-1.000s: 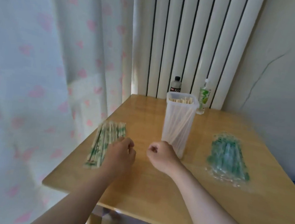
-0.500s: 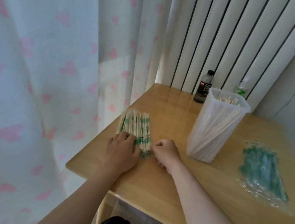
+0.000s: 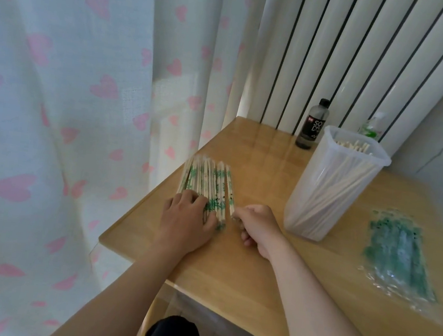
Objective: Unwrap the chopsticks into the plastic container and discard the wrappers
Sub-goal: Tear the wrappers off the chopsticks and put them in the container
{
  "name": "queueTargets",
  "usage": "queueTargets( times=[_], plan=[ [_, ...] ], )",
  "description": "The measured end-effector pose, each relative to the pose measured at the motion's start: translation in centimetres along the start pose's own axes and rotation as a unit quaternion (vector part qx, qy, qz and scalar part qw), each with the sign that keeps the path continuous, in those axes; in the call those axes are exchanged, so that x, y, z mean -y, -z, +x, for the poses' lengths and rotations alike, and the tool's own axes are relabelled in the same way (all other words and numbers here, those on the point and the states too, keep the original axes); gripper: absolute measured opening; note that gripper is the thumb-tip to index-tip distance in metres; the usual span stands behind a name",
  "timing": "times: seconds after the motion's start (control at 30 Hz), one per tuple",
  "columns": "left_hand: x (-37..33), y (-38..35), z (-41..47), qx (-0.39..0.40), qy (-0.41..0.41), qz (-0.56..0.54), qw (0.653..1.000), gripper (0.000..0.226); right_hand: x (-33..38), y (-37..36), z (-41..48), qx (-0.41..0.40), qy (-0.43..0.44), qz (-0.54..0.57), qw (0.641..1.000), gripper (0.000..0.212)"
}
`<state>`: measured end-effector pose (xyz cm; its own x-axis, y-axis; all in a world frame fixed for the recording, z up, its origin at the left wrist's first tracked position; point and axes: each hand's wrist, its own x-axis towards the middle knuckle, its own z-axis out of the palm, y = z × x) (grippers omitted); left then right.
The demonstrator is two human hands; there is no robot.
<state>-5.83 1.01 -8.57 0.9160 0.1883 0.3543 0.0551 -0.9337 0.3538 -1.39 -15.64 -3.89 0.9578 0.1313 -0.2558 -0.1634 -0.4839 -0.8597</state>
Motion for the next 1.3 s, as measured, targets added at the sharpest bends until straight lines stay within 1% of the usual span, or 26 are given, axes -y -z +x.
queueTargets(
  times=[0.13, 0.23, 0.27, 0.37, 0.5, 0.57, 0.63, 0.7, 0.83, 0.93, 1.03, 1.13, 1.23, 1.3],
  plan=[
    [0.0, 0.0, 0.0, -0.001, 0.003, -0.004, 1.000, 0.043, -0.3, 0.6, -0.5, 0.012, -0.008, 0.080, 0.997, 0.012],
    [-0.1, 0.0, -0.1, 0.000, 0.009, -0.002, 1.000, 0.041, -0.4, 0.9, -0.7, 0.022, -0.002, 0.109, 0.994, 0.004],
    [-0.1, 0.0, -0.1, 0.002, 0.009, -0.001, 1.000, 0.041, -0.5, 1.0, -0.9, 0.022, 0.005, 0.116, 0.993, 0.004],
    [-0.2, 0.1, -0.1, 0.003, 0.009, -0.001, 1.000, 0.041, -0.6, 1.4, -1.3, 0.037, 0.018, 0.136, 0.990, 0.028],
    [-0.2, 0.2, -0.1, -0.001, 0.012, -0.006, 1.000, 0.039, -0.8, 1.9, -2.0, 0.068, 0.032, 0.186, 0.980, 0.045],
    [-0.2, 0.1, -0.1, -0.004, 0.012, -0.008, 1.000, 0.039, -0.8, 2.3, -2.6, 0.065, 0.053, 0.206, 0.975, 0.044],
    [-0.2, 0.1, 0.0, -0.003, 0.008, -0.008, 1.000, 0.039, -0.5, 2.7, -3.3, 0.044, 0.099, 0.210, 0.972, 0.030],
    [-0.2, 0.2, 0.0, -0.004, 0.002, -0.006, 1.000, 0.040, 0.3, 3.3, -3.7, 0.001, 0.148, 0.208, 0.967, 0.021],
    [-0.3, 0.6, -0.3, -0.023, -0.008, 0.003, 1.000, 0.047, 2.1, 5.0, -3.6, -0.132, 0.256, 0.165, 0.943, 0.017],
    [-0.6, 1.1, -0.6, -0.021, -0.025, 0.011, 0.999, 0.060, 2.8, 6.3, -4.2, -0.187, 0.289, 0.177, 0.922, 0.021],
    [-1.4, 1.7, -0.4, -0.021, -0.036, 0.009, 0.999, 0.064, 3.1, 7.7, -5.1, -0.225, 0.271, 0.255, 0.901, 0.016],
    [-4.8, 3.1, 0.4, -0.054, -0.083, -0.067, 0.993, 0.062, 2.8, 9.1, -5.8, -0.230, 0.222, 0.355, 0.878, 0.005],
    [-9.3, 4.6, 1.2, -0.038, -0.169, -0.135, 0.976, 0.055, 2.3, 10.4, -6.4, -0.218, 0.182, 0.444, 0.850, 0.016],
    [-11.4, 4.7, 1.4, -0.036, -0.215, -0.130, 0.967, 0.042, 2.0, 11.6, -7.2, -0.206, 0.165, 0.497, 0.827, 0.016]
  ],
)
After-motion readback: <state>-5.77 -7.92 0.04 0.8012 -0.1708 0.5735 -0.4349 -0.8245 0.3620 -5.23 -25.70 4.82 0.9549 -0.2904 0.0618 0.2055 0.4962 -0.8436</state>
